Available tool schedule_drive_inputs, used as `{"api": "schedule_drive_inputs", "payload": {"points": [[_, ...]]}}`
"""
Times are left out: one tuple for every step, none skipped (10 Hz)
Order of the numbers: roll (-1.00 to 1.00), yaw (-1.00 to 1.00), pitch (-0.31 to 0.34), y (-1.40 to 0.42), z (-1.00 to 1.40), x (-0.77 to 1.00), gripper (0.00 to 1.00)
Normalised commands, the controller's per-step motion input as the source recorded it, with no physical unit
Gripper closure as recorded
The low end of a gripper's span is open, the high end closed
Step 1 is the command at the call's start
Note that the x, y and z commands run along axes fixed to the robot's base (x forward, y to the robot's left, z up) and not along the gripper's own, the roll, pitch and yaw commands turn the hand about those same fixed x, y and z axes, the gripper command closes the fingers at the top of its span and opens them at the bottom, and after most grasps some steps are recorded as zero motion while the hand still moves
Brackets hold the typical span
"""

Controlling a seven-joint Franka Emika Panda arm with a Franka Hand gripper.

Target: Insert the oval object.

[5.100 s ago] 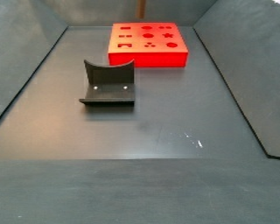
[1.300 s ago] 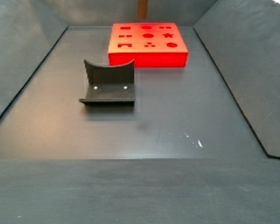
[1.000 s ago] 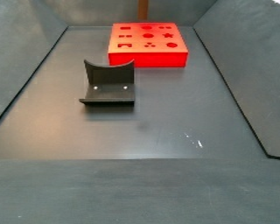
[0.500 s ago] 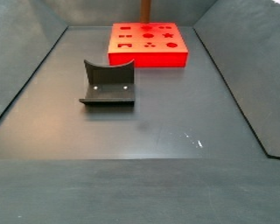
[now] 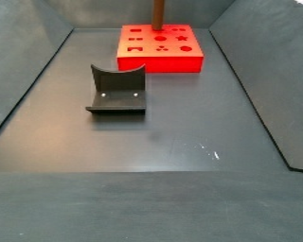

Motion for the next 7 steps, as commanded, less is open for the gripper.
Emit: {"api": "schedule_drive_inputs", "payload": {"points": [[0.00,0.00,0.000,0.03,0.00,0.00,1.00],[0.07,0.13,0.010,0.11,0.14,0.00,1.00],[0.19,0.15,0.024,0.04,0.33,-0.04,1.00],[0.23,0.15,0.003,0.00,0.17,0.00,1.00],[0.00,0.00,0.000,0.00,-0.06,-0.01,1.00],[0.00,0.00,0.000,0.00,-0.17,0.00,1.00],[0.00,0.00,0.000,0.00,-0.17,0.00,1.00]]}}
